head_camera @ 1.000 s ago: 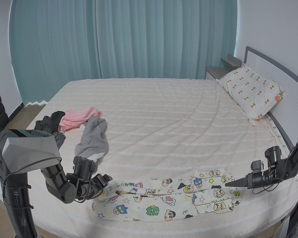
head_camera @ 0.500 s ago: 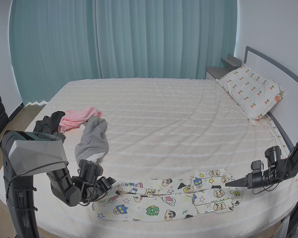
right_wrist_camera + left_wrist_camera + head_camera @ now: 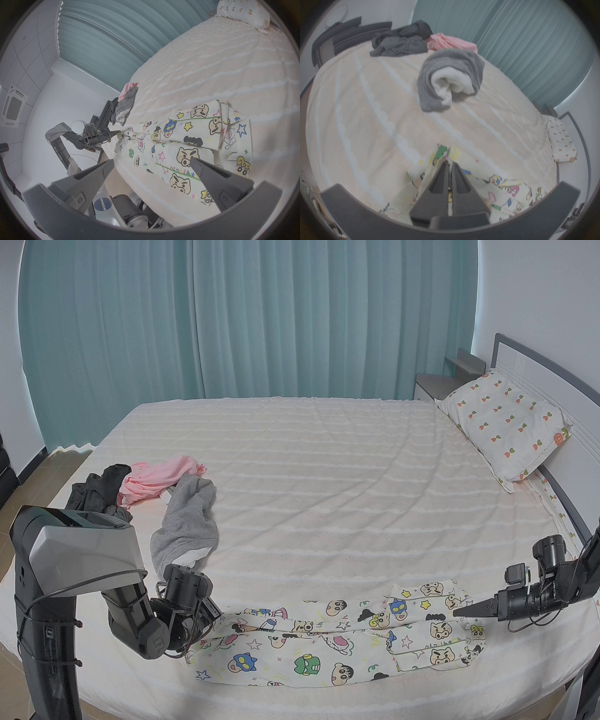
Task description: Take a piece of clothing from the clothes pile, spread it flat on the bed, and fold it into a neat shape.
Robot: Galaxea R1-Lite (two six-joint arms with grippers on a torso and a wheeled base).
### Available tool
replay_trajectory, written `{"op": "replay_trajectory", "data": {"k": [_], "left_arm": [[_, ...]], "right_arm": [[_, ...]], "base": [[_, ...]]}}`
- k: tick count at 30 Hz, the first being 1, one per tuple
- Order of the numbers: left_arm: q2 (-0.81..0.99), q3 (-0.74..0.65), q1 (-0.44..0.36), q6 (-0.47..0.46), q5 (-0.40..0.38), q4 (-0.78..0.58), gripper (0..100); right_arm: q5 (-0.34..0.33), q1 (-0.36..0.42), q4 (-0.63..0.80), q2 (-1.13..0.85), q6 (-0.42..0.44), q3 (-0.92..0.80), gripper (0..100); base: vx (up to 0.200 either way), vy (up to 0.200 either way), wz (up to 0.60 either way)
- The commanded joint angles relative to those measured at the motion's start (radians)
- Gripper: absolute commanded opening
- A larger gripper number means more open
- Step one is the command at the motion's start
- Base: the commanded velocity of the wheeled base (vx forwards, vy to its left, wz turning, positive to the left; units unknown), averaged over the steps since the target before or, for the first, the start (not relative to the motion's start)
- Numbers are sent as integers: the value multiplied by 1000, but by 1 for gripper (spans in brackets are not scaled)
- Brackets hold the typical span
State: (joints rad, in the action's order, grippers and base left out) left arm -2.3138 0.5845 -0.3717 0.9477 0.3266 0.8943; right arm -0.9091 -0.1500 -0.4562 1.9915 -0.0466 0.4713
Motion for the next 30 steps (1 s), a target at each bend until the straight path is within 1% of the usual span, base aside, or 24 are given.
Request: {"op": "replay_trajectory", "data": {"k": [1, 2, 4, 8, 9, 10, 12, 15, 19, 22, 24, 26, 30], "left_arm": [[-2, -11, -3, 0, 25, 15, 0], [-1, -12, -3, 0, 52, 37, 0], [2, -14, -3, -6, 75, 75, 0], [22, -21, -3, -36, 78, 126, 0], [34, -29, -3, -61, 78, 164, 0], [34, -29, -3, -61, 78, 164, 0], [45, -57, -6, -110, 77, 232, 0], [45, -77, -7, -152, 72, 285, 0], [45, -98, -7, -207, 60, 365, 0], [44, -117, -7, -277, 25, 434, 0], [42, -117, -7, -302, 15, 448, 0], [40, -118, -7, -357, 0, 473, 0], [39, -114, -7, -406, -27, 502, 0]], "right_arm": [[-1, 1, -1, 7, -1, 1, 100], [-1, 1, -2, 9, -1, 1, 100], [-1, 1, -2, 10, -1, 1, 100], [-1, 1, -2, 12, -1, 1, 100], [-1, 1, -2, 13, -2, 1, 100], [-1, 1, -2, 13, -2, 1, 100], [1, 1, -2, 13, -2, 1, 100], [1, 1, -2, 13, -2, 1, 100], [1, 3, -2, 13, -2, 0, 100], [1, 3, -2, 13, -2, 1, 100], [1, 3, -2, 13, -2, 1, 100], [1, 3, -2, 13, -2, 1, 100], [1, 3, -2, 15, -2, 1, 100]], "base": [[0, 0, 0], [0, 0, 0], [0, 0, 0], [0, 0, 0], [0, 0, 0], [0, 0, 0], [0, 0, 0], [0, 0, 0], [0, 0, 0], [0, 0, 0], [0, 0, 0], [0, 0, 0], [0, 0, 0]]}}
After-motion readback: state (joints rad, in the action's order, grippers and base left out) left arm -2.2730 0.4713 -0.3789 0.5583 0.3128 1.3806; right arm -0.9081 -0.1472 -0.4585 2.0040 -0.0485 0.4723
